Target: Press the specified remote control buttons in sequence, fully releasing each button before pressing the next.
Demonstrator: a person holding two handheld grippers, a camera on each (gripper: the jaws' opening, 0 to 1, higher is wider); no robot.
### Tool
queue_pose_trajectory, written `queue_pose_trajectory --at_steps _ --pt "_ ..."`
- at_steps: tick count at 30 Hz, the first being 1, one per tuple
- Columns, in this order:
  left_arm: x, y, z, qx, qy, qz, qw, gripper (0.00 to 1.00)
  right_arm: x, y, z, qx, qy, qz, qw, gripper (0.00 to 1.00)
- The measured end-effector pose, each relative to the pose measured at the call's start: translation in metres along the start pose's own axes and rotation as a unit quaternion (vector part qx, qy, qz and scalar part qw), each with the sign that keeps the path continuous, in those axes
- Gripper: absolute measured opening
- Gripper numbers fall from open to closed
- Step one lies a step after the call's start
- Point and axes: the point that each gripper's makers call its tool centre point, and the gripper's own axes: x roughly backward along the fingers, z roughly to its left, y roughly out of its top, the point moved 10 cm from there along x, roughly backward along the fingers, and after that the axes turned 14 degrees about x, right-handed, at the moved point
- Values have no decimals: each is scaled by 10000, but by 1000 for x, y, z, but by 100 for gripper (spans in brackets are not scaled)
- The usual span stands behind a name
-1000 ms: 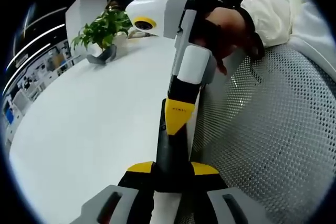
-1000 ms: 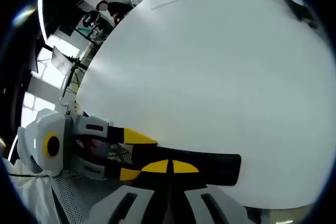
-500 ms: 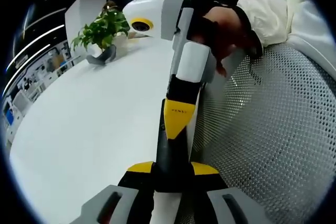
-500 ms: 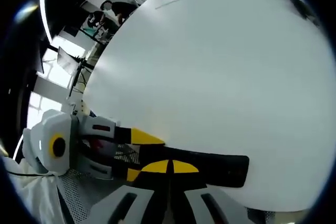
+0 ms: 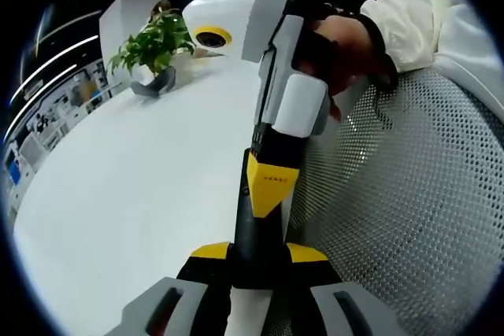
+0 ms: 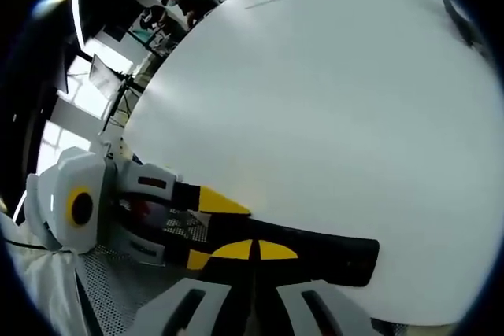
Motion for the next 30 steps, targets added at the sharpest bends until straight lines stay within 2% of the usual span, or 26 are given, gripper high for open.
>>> queue_pose_trajectory --at_steps 3,8,13,20,25,30 --pt "0 0 0 5 -3 1 10000 25 0 -1 -1 -78 22 -30 10000 0" --pt "0 0 0 -11 0 -2 10000 25 2 -2 -5 -456 184 -80 9988 0" --pt "0 0 0 7 -10 -9 10000 25 3 -2 -2 -340 100 -29 9994 0" --pt "0 0 0 8 -17 -8 10000 25 8 -4 -6 -478 -15 -17 9989 0" --pt "0 0 0 -1 -11 -9 10000 25 5 -1 -3 -140 -217 86 9996 0" --pt "0 0 1 90 -25 -28 10000 24 5 -1 -4 -115 -223 124 9996 0"
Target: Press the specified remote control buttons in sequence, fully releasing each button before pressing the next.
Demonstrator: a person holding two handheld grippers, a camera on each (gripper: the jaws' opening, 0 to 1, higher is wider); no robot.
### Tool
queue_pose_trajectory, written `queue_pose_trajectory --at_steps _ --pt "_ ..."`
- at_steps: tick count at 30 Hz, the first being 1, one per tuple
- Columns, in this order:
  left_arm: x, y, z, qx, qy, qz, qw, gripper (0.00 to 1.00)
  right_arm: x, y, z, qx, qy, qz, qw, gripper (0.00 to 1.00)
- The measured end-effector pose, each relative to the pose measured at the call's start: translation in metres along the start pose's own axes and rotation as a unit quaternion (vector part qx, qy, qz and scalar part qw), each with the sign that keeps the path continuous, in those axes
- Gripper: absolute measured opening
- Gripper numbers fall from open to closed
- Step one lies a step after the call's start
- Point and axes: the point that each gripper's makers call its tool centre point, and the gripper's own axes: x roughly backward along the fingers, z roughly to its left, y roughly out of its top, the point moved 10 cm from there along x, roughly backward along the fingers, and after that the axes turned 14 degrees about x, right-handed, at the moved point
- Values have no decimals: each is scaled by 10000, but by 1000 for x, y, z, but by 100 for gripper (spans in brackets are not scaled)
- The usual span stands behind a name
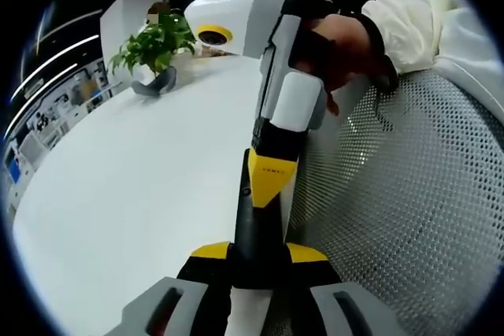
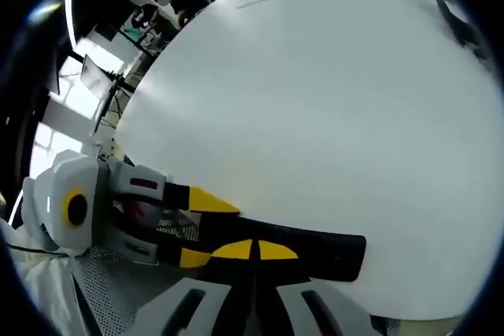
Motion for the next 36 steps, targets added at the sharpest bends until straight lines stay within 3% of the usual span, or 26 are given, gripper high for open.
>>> queue_pose_trajectory --at_steps 7,12,15,20,25,30,33,36 --pt "0 0 0 -19 7 11 10000 25 2 -1 -8 -504 277 -98 9983 0" --pt "0 0 0 80 -5 -16 10000 25 -3 3 -3 -305 415 -215 9984 0" --pt "-1 0 0 86 0 -14 10000 25 -7 2 -1 -167 379 -68 9991 0" --pt "0 0 0 82 1 6 10000 25 -5 1 -4 -366 502 -142 9980 0" --pt "-1 2 -1 0 39 113 9999 25 -5 1 3 13 360 -119 9993 0" --pt "0 3 -2 59 71 128 9999 25 0 1 1 -89 383 -208 9990 0" --pt "-1 3 -1 23 73 88 9999 25 10 7 3 -40 466 -696 9965 0" --pt "-1 3 -1 -3 71 88 9999 25 26 14 4 -103 664 -1493 9865 0"
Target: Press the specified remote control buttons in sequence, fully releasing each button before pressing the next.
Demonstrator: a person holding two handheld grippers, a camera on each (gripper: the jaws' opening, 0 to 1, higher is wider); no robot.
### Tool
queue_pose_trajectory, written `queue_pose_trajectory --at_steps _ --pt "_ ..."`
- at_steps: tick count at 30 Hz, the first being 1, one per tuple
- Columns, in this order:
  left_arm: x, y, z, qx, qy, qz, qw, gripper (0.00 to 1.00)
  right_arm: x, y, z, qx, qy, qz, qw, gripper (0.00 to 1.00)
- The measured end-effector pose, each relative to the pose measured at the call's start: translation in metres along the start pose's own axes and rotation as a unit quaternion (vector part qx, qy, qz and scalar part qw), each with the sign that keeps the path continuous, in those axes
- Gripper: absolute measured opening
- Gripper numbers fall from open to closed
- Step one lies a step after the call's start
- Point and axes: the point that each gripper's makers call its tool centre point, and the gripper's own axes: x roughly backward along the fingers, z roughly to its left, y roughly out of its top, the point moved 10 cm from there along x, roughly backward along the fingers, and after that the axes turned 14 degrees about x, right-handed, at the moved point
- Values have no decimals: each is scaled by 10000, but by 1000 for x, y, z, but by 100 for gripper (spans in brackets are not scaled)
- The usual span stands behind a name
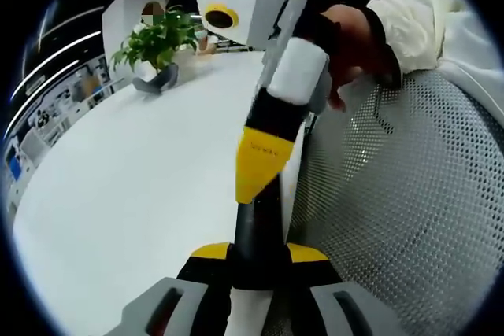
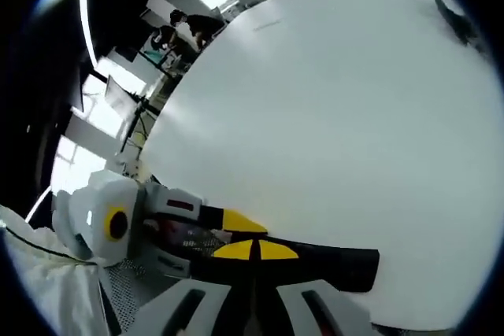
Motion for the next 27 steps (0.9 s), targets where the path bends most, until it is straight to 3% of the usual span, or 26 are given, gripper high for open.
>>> queue_pose_trajectory --at_steps 5,7,9,13,17,19,23,24,27 --pt "0 0 0 -18 4 -8 10000 25 27 11 -6 344 -559 -764 9949 0" --pt "0 0 0 -20 6 -13 10000 25 37 15 -4 347 -566 -1014 9926 0" --pt "0 -1 0 -9 7 -22 10000 25 47 17 -6 554 -820 -1216 9876 6" --pt "0 -1 0 -17 2 -27 10000 25 58 13 -12 958 -1361 -1149 9793 19" --pt "0 -1 0 -31 0 -28 10000 25 66 9 -12 884 -1481 -1295 9765 23" --pt "0 -1 0 -34 -1 -29 10000 25 71 9 -11 1047 -1742 -1499 9676 31" --pt "0 -1 0 -41 -4 -26 10000 25 78 14 -10 1598 -2547 -1954 9335 48" --pt "0 -1 0 -40 -4 -24 10000 25 78 15 -12 1632 -2634 -1973 9301 53" --pt "0 -1 0 -46 -5 -20 10000 25 81 14 -18 1435 -2717 -2019 9300 64"
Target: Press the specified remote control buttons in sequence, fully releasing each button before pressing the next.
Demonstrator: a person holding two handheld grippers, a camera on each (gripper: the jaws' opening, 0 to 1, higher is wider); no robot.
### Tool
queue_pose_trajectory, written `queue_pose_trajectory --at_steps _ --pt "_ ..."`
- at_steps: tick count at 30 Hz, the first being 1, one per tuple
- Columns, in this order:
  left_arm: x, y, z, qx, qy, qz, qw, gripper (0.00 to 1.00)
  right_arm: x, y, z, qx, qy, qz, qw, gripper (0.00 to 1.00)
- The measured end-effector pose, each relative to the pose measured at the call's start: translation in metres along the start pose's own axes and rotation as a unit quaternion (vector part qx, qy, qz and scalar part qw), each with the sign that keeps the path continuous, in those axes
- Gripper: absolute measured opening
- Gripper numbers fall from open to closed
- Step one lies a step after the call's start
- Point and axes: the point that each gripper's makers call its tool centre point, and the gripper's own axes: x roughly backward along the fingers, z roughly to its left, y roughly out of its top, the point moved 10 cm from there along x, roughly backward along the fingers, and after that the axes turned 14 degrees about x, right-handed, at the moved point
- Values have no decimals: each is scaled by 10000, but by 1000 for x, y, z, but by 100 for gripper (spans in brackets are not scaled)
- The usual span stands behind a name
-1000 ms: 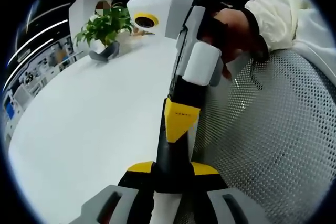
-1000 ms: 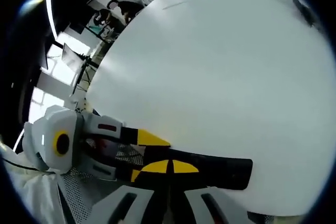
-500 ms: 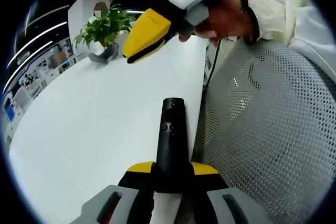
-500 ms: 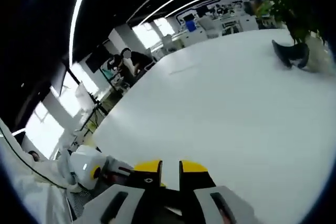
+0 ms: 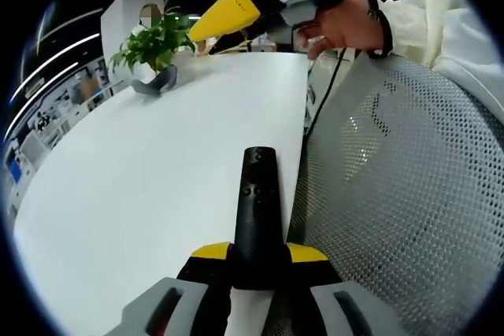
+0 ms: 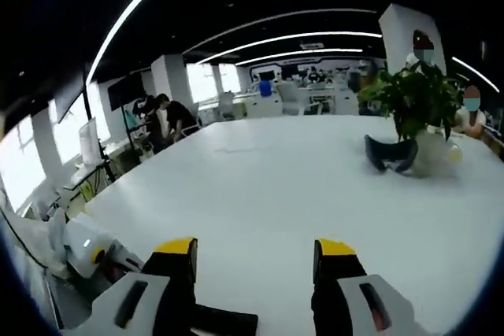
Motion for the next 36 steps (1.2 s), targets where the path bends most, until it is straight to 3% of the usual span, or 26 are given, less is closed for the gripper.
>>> queue_pose_trajectory --at_steps 5,10,15,19,23,28,36 --pt "0 1 0 -13 6 16 10000 25 2 1 -6 109 -397 -91 9991 82" --pt "0 1 0 -15 8 32 10000 25 8 1 -14 -17 -725 -161 9972 89" --pt "-1 2 0 -49 10 91 9999 25 14 -12 -25 197 -955 109 9952 89" --pt "-1 3 0 -47 -7 145 9999 24 14 -24 -31 92 -1239 488 9911 89" --pt "-1 4 1 -68 -66 178 9998 24 13 -24 -30 207 -1287 511 9901 91" --pt "-2 5 5 -101 -142 188 9997 24 9 -30 -28 227 -1050 884 9903 87" --pt "-1 11 19 -117 -157 240 9995 24 8 -31 -27 288 -1008 895 9905 88"
